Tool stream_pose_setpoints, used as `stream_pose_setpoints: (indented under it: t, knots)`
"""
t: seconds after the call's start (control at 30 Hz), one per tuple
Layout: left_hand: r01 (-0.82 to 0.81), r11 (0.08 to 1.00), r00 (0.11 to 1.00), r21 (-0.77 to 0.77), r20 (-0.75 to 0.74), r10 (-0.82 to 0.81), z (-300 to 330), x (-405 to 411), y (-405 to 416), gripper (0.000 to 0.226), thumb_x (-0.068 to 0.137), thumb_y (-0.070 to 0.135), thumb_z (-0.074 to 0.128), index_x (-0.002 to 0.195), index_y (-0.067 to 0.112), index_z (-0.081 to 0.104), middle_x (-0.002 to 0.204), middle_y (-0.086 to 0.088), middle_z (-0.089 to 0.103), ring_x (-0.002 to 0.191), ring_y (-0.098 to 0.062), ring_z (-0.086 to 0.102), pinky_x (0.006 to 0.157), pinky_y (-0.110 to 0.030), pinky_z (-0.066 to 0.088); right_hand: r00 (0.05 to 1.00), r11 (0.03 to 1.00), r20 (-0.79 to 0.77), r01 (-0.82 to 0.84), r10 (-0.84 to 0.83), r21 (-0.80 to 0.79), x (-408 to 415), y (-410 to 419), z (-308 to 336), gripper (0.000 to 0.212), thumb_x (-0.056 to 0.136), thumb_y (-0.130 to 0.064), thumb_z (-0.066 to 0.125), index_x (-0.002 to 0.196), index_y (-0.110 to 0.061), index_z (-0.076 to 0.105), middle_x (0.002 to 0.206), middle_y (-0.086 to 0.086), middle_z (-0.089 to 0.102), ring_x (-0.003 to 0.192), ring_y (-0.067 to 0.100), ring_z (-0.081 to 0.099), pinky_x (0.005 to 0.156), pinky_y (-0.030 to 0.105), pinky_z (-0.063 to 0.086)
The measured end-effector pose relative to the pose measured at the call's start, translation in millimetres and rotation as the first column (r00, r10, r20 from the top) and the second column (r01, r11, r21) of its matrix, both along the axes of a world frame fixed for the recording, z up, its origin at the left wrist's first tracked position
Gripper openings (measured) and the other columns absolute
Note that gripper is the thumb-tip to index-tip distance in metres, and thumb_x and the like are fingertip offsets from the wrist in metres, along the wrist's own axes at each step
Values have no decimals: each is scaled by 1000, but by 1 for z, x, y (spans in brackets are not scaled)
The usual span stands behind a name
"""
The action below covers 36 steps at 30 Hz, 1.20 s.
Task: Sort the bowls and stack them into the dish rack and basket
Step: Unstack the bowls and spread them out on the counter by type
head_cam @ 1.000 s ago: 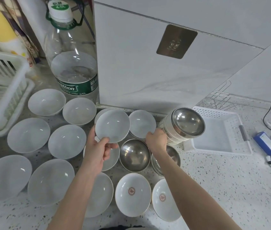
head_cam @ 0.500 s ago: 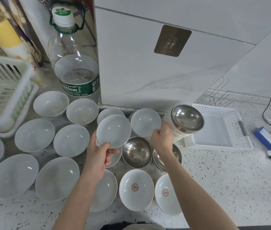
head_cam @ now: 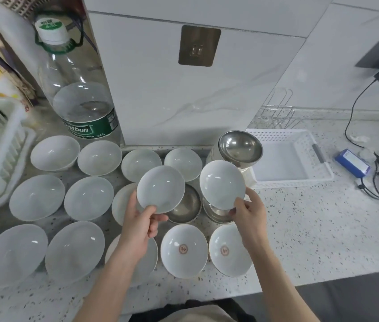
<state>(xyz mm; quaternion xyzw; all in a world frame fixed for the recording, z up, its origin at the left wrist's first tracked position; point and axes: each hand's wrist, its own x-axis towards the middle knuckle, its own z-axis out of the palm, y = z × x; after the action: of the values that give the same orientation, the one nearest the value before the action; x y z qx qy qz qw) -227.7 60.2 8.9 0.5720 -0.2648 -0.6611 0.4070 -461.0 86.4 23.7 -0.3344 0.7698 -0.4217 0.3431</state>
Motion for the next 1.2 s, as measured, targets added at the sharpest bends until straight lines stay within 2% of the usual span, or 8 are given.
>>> stream_pose_setpoints:
  t: [0.17, 0.33, 0.47, 0.57, 0.63, 0.73, 1.0, 1.2]
  knots:
    - [3, 1000, 1000, 15, -22, -3, 0, -17, 7, 54, 95, -4, 45, 130, 36, 49, 72, 0, 73, 58, -15, 65, 34, -19, 26, 992, 992, 43, 122, -121, -26, -33, 26, -3, 41, 89, -8, 47, 128, -20, 56, 58, -3, 67, 53, 2, 59, 57, 28, 45]
    - [0, 1000, 1000, 4, -2, 0, 1, -38, 15, 51, 95, -4, 45, 123, 39, 53, 68, -6, 71, 60, -17, 61, 35, -19, 28, 981, 982, 55, 186, -185, -13, -65, 40, -12, 44, 90, -7, 47, 132, -19, 54, 62, 2, 68, 53, 1, 60, 54, 26, 48]
    - [-76, 997, 997, -9, -1, 76, 1, -63, 25, 44, 95, -5, 45, 120, 30, 54, 79, -16, 67, 49, -10, 59, 34, -18, 29, 982, 984, 83, 167, -171, 54, -93, 47, -20, 46, 90, -3, 45, 134, -15, 53, 63, 6, 66, 56, 8, 59, 52, 26, 47]
    - [-133, 991, 991, -9, 3, 133, -2, -84, 32, 45, 94, -7, 45, 125, 25, 53, 75, -10, 69, 50, -10, 61, 34, -17, 28, 987, 985, 69, 136, -144, 105, -111, 48, -28, 46, 92, -4, 45, 137, -13, 50, 66, 7, 67, 62, 14, 59, 55, 29, 48]
    - [-146, 989, 989, -8, 14, 146, -2, -96, 38, 48, 94, -6, 44, 128, 26, 52, 73, -12, 69, 49, -10, 59, 34, -17, 26, 994, 988, 47, 95, -101, 126, -121, 49, -33, 46, 92, -5, 45, 137, -13, 50, 65, 5, 68, 62, 12, 61, 52, 27, 46]
    - [-159, 987, 987, -6, 7, 159, -3, -110, 47, 54, 95, -5, 44, 132, 33, 51, 87, -16, 65, 49, -9, 62, 34, -17, 25, 998, 988, 58, 20, -30, 155, -132, 51, -39, 46, 93, -7, 44, 137, -16, 49, 67, 5, 69, 63, 11, 61, 52, 25, 46]
    - [-179, 984, 983, -2, 33, 179, -6, -126, 70, 54, 94, -5, 45, 134, 32, 48, 71, -10, 71, 50, -10, 60, 33, -18, 29, 997, 977, 32, -72, 67, 199, -151, 46, -53, 47, 94, -7, 41, 139, -15, 47, 73, 6, 67, 59, 11, 58, 42, 21, 39]
    - [-152, 988, 987, -5, 58, 152, -5, -131, 76, 54, 93, -2, 46, 131, 36, 49, 68, -16, 70, 41, -7, 51, 34, -18, 29, 995, 975, 7, -102, 102, 197, -154, 44, -60, 48, 95, -9, 41, 141, -17, 47, 70, 4, 67, 59, 10, 59, 40, 19, 37]
